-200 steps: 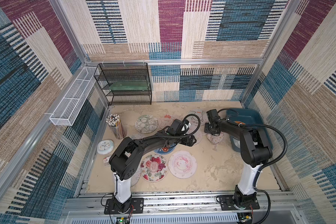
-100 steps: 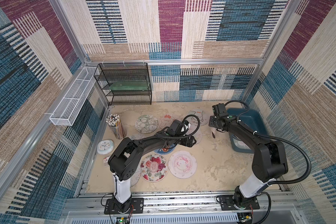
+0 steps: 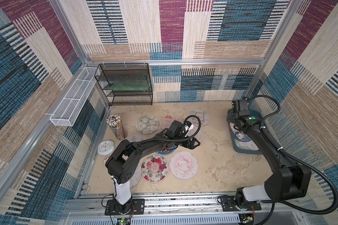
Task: Put the coasters into the storage box
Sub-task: Place the coaster in the storage box.
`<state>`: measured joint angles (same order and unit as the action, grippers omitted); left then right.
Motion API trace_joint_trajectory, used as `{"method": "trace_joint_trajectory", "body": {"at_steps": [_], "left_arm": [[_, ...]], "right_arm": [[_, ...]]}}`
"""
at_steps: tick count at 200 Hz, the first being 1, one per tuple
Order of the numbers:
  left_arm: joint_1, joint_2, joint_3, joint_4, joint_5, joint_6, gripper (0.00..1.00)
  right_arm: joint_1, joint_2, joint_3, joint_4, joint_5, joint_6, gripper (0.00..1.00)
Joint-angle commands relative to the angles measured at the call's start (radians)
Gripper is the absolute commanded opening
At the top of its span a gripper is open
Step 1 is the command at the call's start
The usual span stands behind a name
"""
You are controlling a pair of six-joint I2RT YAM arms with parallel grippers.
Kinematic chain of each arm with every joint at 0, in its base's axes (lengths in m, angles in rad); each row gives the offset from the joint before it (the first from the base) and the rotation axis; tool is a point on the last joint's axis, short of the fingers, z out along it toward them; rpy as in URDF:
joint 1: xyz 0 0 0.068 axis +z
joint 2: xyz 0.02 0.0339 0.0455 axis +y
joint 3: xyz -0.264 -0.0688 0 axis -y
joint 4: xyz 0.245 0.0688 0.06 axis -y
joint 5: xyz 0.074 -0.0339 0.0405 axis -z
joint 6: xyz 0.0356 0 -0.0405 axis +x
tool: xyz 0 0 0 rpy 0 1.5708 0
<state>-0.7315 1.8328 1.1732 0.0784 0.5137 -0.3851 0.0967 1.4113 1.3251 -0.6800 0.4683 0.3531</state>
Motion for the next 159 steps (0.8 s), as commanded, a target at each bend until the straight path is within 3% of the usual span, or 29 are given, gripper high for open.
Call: {"method": "trace_joint_trajectory", "body": {"at_steps": [1, 59, 159], "left_arm": [[0.000, -0.021, -0.015, 0.080, 0.057, -0.008, 0.92], [0.000, -0.074, -0.076, 0.185, 0.104, -0.032, 0.92], [0.000, -0.121, -0.096, 0.137, 0.033, -0.008, 0.92]], "right_arm": [[-0.039, -0.020, 0.013, -0.035, 0.070, -0.011, 0.00], [-0.140, 0.019, -0.013, -0.088, 0.238, 0.034, 0.02], [-0.262, 0.302, -0.034, 0.050, 0.173, 0.021, 0.04]]}}
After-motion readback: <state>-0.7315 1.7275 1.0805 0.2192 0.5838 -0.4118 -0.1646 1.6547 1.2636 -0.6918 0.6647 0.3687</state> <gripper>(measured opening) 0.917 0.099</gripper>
